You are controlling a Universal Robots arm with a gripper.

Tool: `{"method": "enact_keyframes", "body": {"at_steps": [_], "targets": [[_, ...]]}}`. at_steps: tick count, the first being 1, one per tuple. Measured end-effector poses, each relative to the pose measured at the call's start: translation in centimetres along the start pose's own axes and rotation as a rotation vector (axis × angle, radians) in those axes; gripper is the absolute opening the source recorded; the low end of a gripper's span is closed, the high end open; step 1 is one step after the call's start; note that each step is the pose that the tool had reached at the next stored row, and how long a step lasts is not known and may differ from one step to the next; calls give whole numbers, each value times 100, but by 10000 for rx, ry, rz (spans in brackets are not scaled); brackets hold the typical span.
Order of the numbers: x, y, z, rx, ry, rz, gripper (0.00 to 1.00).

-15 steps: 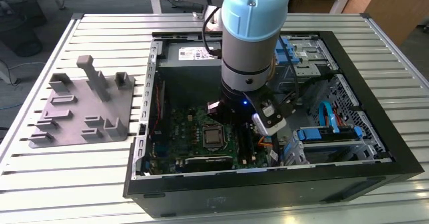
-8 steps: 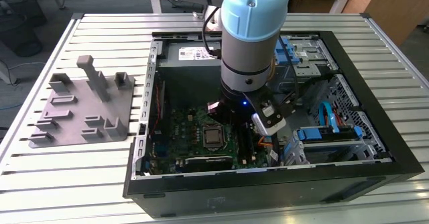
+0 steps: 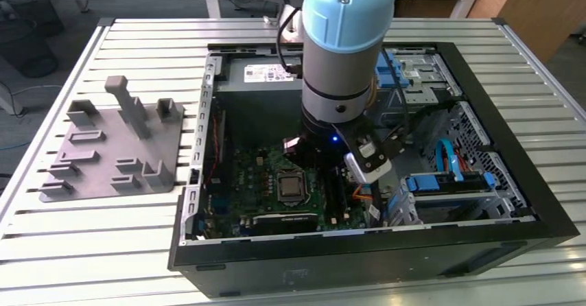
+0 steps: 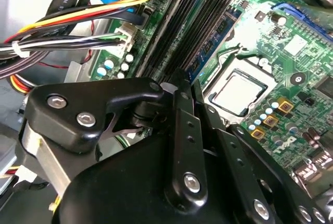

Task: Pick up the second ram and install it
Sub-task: 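Insert the second ram into the second slot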

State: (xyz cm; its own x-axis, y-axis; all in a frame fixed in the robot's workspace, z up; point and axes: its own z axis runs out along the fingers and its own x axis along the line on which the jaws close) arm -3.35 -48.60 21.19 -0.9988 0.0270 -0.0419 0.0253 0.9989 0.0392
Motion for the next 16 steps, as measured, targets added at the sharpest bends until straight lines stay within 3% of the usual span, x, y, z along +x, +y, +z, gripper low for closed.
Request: {"method": "enact_keyframes", "body": {"at_steps": [4, 11, 16], "targets": [[1, 2, -58, -1, -7, 2, 14], [1, -62, -59, 19, -12, 146, 14], [0, -73, -53, 35, -27, 529, 14]]}}
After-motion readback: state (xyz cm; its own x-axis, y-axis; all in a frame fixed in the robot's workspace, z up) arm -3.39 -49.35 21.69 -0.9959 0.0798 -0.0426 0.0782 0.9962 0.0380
